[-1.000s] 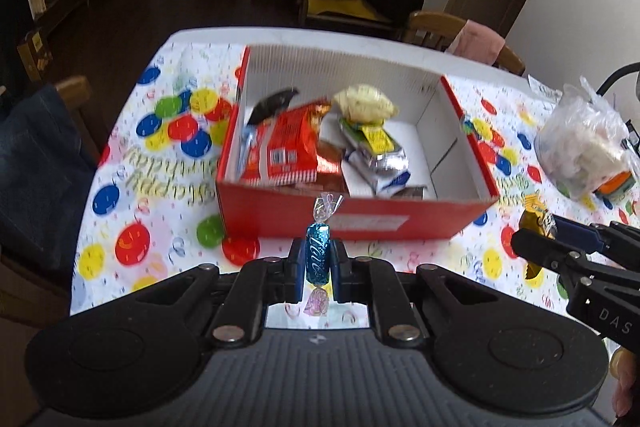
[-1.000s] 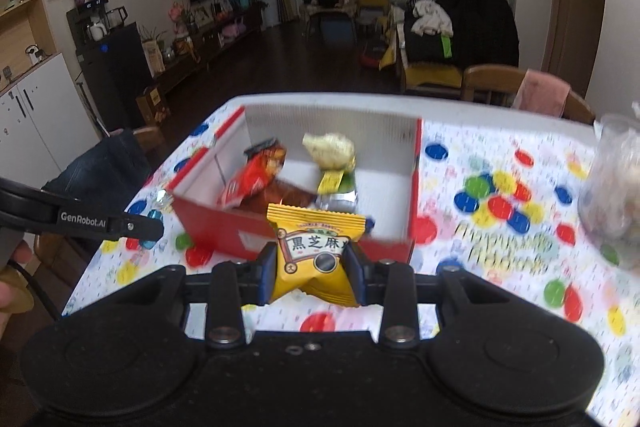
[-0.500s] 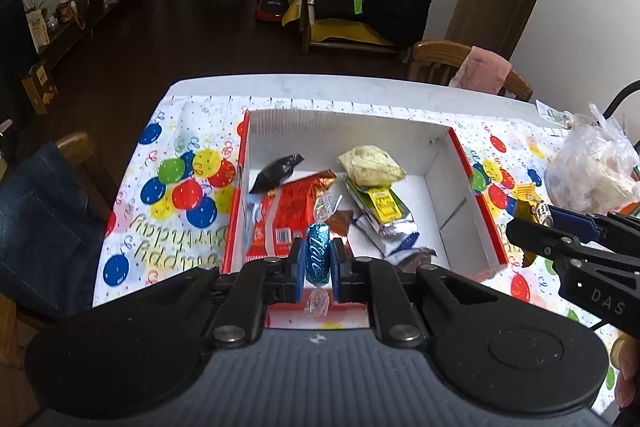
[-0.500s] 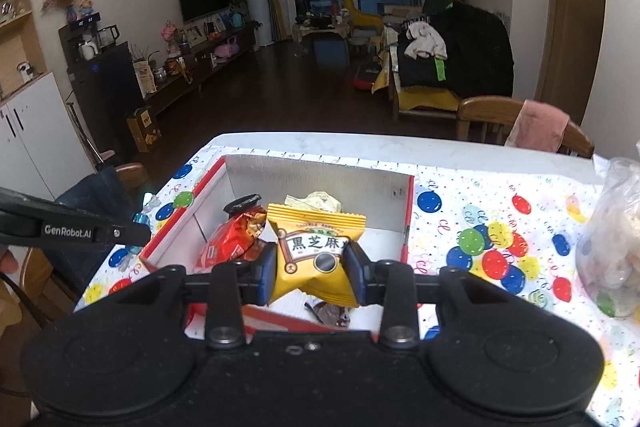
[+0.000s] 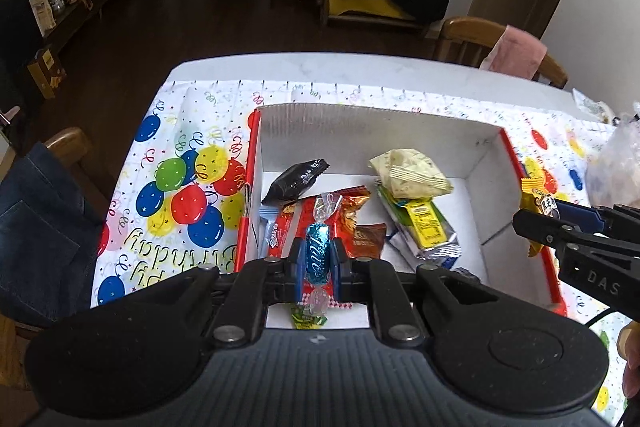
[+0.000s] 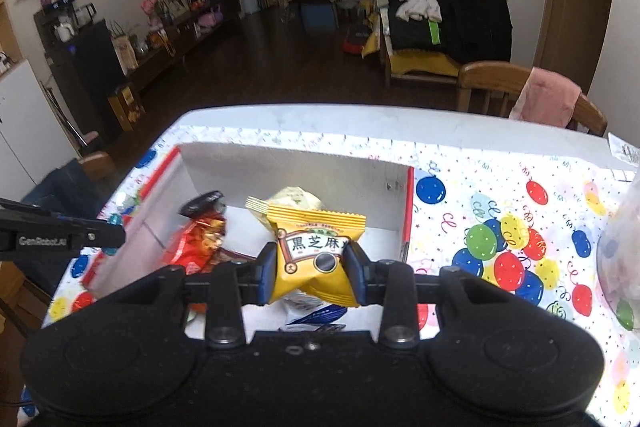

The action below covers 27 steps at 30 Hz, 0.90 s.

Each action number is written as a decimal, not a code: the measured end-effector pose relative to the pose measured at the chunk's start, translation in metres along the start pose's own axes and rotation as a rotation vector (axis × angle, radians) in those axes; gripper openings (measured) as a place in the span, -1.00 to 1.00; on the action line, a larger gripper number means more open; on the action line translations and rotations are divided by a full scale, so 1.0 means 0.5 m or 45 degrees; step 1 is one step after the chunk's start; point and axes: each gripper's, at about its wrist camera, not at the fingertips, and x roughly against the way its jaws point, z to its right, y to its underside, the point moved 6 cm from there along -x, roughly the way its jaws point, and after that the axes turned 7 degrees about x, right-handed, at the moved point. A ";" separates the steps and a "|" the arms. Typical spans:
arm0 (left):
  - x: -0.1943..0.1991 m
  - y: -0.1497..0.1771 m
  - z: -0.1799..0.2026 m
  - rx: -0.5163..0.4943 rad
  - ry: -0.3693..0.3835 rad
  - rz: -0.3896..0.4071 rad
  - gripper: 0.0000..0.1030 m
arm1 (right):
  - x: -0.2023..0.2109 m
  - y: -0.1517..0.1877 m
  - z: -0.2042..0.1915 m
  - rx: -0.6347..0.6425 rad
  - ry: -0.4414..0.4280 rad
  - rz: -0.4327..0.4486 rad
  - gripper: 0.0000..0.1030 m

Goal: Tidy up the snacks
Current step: 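Carry the yellow packet and blue candy over the red box, then open both tools to drop the yellow packet and blue candy into the box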

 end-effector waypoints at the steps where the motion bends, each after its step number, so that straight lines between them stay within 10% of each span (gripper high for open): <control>1: -0.010 -0.003 0.000 -0.003 -0.009 -0.010 -0.76 | -0.012 -0.001 0.001 -0.003 0.000 -0.018 -0.33; 27: -0.164 -0.021 -0.014 -0.062 -0.120 -0.225 -0.76 | -0.206 0.015 0.019 0.108 0.073 -0.291 -0.35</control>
